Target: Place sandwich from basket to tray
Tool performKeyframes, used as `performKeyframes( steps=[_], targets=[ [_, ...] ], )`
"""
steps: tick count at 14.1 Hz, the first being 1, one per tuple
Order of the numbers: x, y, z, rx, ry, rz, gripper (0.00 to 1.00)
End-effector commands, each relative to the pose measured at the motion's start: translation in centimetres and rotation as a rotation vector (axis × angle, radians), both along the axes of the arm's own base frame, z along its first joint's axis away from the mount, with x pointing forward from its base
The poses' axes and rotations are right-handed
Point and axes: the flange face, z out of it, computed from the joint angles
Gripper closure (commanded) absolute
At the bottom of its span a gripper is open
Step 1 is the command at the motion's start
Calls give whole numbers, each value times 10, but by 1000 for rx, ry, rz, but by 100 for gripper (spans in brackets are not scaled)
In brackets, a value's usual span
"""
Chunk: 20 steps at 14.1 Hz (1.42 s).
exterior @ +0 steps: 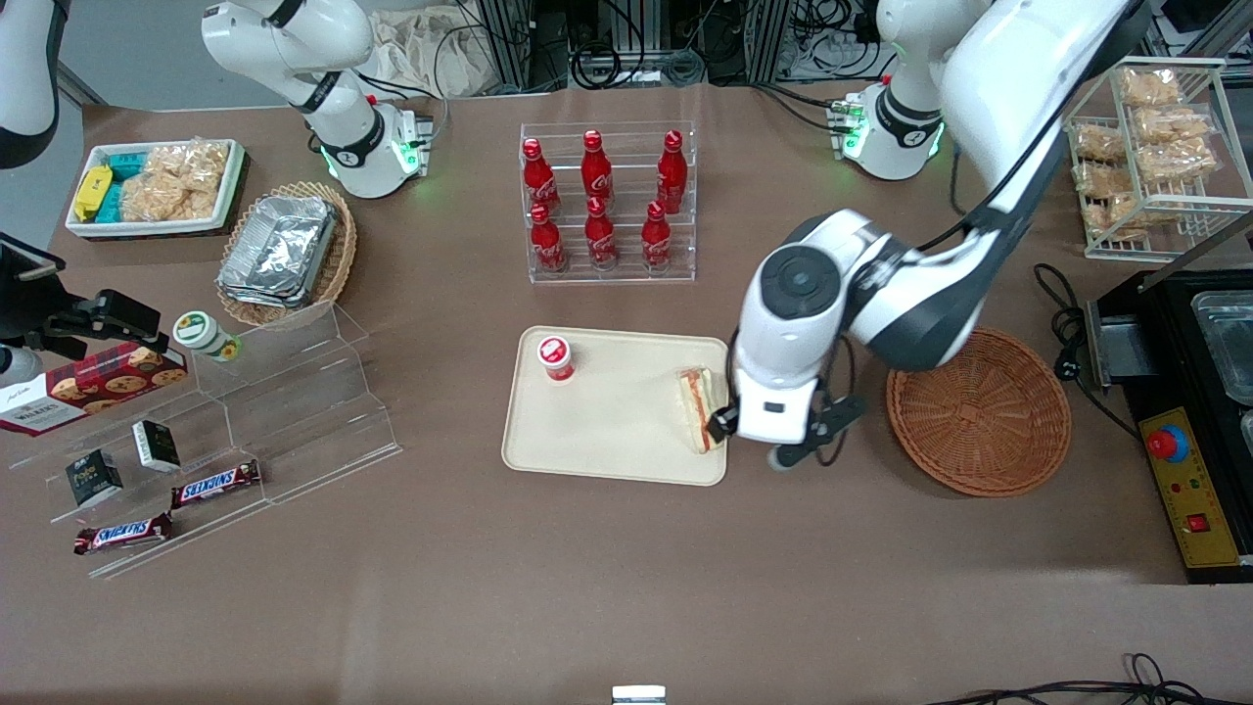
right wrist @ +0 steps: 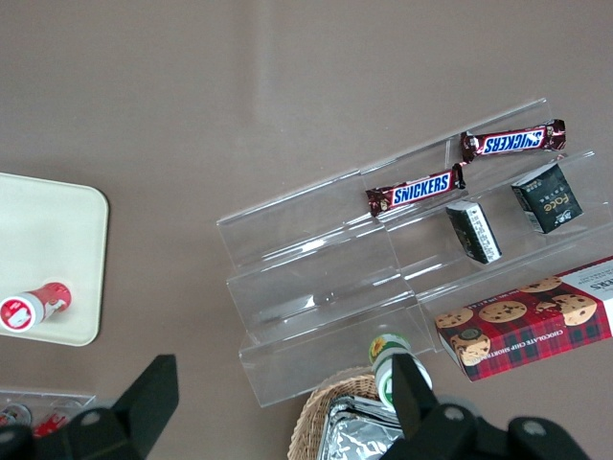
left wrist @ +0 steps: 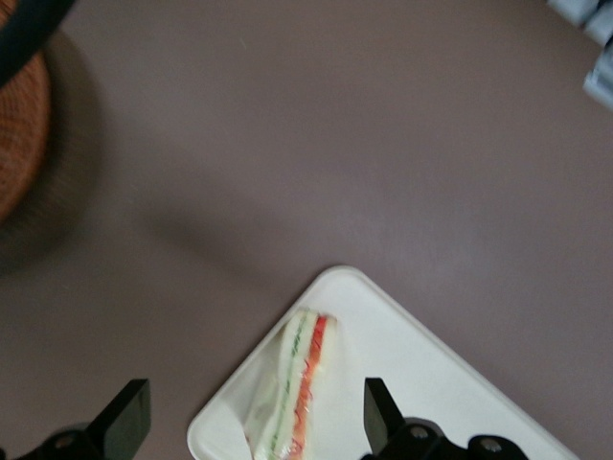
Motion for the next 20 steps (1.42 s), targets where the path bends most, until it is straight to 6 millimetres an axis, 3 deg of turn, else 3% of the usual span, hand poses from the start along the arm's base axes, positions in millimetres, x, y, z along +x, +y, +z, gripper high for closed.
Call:
performKeyframes(
  steps=[1,4,7,10,12,17,20],
  targets=[
    [-7,33,38,37,-11,44,0],
    [-20,62,74,26,51,-70,0],
    [-25,133,105,10,83,-162,0],
    [-37,214,121,-1,97,-281,0],
    [-46,257,130,-1,96,-365,0],
    [-79,330,139,7,98,-503,0],
    [-98,345,146,4,86,-492,0]
  ],
)
